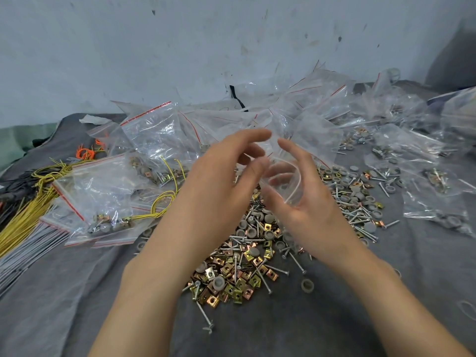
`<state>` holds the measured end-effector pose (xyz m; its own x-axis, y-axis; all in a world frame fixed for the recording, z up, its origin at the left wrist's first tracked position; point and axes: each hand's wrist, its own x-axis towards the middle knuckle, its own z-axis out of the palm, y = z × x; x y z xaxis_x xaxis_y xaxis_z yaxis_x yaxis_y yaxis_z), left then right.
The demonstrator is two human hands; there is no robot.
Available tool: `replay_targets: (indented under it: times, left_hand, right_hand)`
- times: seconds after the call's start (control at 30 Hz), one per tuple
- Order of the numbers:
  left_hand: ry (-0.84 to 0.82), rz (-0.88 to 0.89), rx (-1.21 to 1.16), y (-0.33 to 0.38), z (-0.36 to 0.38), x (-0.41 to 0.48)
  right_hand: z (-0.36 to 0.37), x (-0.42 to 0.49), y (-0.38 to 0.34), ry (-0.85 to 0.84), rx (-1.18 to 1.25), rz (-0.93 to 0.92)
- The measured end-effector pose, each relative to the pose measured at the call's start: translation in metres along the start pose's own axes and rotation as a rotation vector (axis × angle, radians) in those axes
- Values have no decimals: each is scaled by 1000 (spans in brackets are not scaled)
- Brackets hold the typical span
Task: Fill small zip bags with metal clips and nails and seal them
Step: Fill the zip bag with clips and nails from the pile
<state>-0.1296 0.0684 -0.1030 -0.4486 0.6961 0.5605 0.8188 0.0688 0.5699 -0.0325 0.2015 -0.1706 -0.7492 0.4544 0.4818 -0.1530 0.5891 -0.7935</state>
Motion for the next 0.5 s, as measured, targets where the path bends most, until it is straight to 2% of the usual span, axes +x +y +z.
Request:
replay_targets:
  times: [0.07, 0.13, 0.23, 0.33, 0.4, 0.5]
  left_hand:
    - [48, -69, -21, -9, -5, -2]
    - [21, -171, 43, -22, -10, -7]
    - [-233, -289, 245, -40, -9, -18]
    - [-481, -356, 297, -45, 1, -27]
    - [-557, -358, 307, -46, 9, -31]
    - [-563, -307, 407, -48, 16, -35]
  right_hand:
    - [1, 0, 1, 2, 9, -8]
    - [1, 0, 2, 9, 10, -9]
    - [0, 1, 4, 22, 5, -6]
    - [0, 2, 5, 39, 4, -12]
    - [-1, 1, 7, 46, 9, -13]
    - [-1, 1, 7, 49, 9, -10]
